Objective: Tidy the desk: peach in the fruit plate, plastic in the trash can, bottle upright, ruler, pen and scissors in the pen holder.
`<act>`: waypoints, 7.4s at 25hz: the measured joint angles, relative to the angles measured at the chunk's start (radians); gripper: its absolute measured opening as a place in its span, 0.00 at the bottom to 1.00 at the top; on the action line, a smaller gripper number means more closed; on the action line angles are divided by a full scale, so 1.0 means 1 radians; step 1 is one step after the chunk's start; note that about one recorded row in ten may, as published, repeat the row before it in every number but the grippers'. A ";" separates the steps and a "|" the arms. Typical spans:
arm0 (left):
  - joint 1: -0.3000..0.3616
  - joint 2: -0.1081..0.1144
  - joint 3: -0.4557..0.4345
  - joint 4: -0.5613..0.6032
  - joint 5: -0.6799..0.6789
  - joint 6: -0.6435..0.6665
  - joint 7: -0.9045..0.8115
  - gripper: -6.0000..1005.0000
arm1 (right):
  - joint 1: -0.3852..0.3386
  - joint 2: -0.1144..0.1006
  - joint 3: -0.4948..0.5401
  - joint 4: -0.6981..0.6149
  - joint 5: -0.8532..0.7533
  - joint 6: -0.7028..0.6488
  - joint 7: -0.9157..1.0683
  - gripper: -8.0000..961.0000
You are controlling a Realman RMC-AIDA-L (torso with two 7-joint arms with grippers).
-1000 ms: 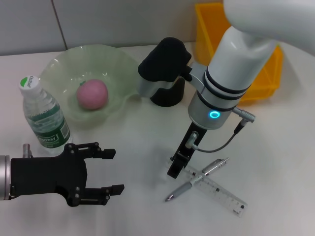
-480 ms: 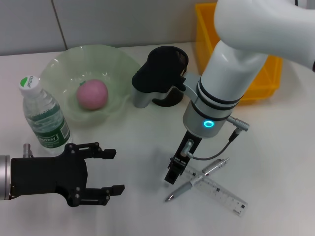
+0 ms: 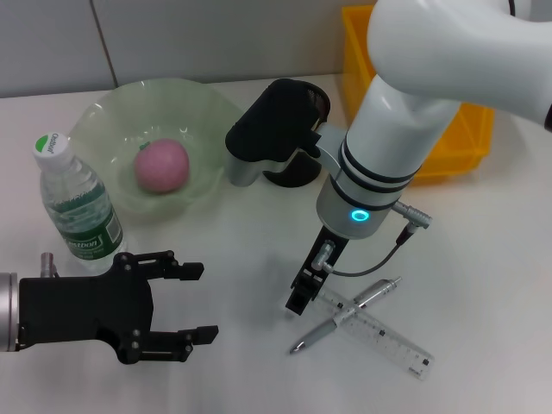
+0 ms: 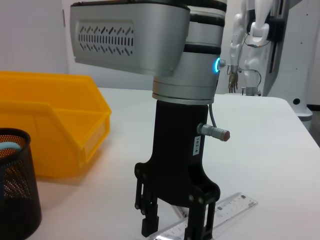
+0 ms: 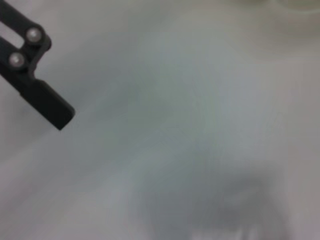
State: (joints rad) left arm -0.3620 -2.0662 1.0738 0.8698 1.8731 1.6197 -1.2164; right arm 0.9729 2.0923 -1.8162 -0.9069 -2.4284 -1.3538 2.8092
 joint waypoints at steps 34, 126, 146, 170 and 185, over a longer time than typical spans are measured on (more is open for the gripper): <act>-0.001 0.000 -0.006 0.000 -0.002 -0.002 -0.001 0.78 | 0.002 0.000 -0.106 -0.065 -0.031 0.003 0.094 0.61; -0.057 -0.002 -0.009 -0.068 -0.009 -0.021 0.023 0.78 | -0.235 -0.007 0.167 -0.155 -0.038 0.955 -0.033 0.40; -0.058 0.000 -0.009 -0.068 -0.009 -0.021 0.023 0.78 | -0.237 -0.006 0.143 -0.080 -0.017 1.001 -0.036 0.40; -0.060 0.001 -0.018 -0.068 -0.009 -0.021 0.035 0.78 | -0.316 -0.009 0.073 -0.183 -0.026 1.073 -0.078 0.40; -0.065 0.002 -0.020 -0.068 -0.009 -0.021 0.037 0.78 | -0.404 -0.006 -0.063 -0.180 -0.025 1.308 -0.081 0.42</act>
State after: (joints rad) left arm -0.4272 -2.0646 1.0540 0.8022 1.8638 1.5983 -1.1795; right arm 0.5685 2.0858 -1.8792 -1.0870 -2.4534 -0.0462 2.7280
